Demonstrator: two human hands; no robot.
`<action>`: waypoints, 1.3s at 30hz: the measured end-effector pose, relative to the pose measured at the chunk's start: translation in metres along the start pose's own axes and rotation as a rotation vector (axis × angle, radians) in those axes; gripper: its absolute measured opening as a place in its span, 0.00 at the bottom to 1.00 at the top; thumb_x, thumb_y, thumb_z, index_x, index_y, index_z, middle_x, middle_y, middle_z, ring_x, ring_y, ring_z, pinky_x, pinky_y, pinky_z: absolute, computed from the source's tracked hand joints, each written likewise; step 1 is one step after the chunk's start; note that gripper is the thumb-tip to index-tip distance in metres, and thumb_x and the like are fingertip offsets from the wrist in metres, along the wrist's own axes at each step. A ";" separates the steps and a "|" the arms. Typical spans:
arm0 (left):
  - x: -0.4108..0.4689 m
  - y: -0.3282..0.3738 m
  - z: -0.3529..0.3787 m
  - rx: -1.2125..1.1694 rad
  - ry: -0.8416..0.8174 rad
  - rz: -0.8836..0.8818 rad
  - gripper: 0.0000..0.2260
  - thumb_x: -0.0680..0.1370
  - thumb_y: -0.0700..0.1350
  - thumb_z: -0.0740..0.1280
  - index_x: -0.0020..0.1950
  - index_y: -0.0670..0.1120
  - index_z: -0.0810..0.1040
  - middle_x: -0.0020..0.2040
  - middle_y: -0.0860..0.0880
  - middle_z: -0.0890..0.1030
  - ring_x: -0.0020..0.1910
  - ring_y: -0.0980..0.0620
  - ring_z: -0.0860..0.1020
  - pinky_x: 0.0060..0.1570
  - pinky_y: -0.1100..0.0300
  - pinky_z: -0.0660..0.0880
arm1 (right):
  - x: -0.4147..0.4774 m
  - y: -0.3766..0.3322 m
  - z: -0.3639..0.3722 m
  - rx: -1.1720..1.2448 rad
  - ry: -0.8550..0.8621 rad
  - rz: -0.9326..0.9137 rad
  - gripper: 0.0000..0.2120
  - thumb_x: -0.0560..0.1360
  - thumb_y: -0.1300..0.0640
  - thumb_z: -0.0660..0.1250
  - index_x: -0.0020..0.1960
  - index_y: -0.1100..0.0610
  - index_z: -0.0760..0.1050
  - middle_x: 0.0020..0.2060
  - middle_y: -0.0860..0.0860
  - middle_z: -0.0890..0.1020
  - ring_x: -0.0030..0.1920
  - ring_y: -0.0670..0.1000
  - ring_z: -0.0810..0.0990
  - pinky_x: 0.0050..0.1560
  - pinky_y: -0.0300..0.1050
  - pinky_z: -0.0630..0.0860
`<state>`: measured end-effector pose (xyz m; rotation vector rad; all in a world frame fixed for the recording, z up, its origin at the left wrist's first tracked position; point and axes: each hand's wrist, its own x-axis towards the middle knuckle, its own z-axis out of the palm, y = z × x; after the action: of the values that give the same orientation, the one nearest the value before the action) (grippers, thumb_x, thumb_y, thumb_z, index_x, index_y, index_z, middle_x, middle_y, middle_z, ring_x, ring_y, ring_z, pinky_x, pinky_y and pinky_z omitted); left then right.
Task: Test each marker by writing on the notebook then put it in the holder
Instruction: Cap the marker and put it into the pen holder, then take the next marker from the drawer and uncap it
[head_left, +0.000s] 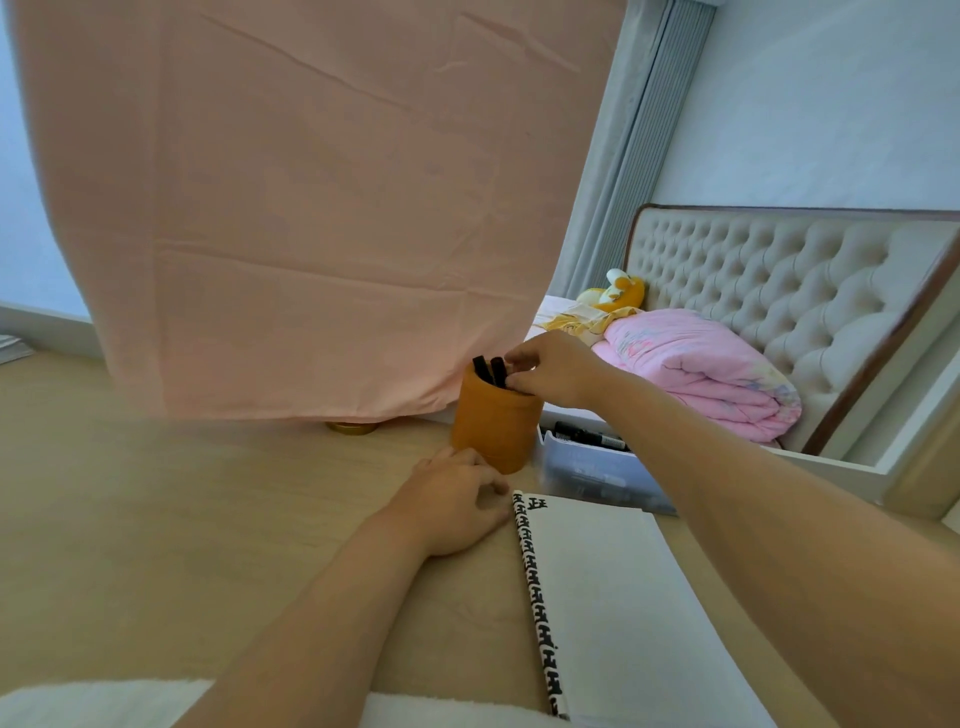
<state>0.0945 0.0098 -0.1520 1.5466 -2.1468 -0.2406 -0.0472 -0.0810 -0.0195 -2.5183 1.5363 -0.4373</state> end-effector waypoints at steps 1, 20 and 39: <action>0.000 0.000 0.000 -0.001 -0.003 0.000 0.15 0.78 0.61 0.63 0.62 0.59 0.77 0.63 0.57 0.73 0.64 0.55 0.66 0.65 0.52 0.65 | -0.003 0.003 -0.003 0.066 0.042 0.003 0.16 0.78 0.53 0.67 0.65 0.54 0.78 0.59 0.50 0.82 0.57 0.51 0.79 0.60 0.45 0.74; 0.002 0.008 0.005 0.029 0.032 -0.028 0.15 0.78 0.61 0.62 0.62 0.59 0.77 0.62 0.57 0.73 0.63 0.57 0.67 0.64 0.53 0.67 | -0.023 0.101 0.008 -0.295 -0.166 0.259 0.11 0.76 0.60 0.71 0.58 0.55 0.82 0.54 0.54 0.83 0.53 0.53 0.80 0.54 0.42 0.79; -0.002 0.039 -0.003 -0.160 0.415 0.085 0.15 0.81 0.50 0.63 0.67 0.57 0.71 0.53 0.62 0.77 0.51 0.62 0.75 0.46 0.66 0.74 | -0.119 0.040 0.027 0.024 0.102 -0.131 0.12 0.81 0.53 0.62 0.61 0.51 0.79 0.49 0.47 0.78 0.48 0.46 0.76 0.49 0.37 0.71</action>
<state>0.0637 0.0250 -0.1340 1.2813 -1.8140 -0.0534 -0.1230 0.0059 -0.0763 -2.6258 1.3941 -0.6066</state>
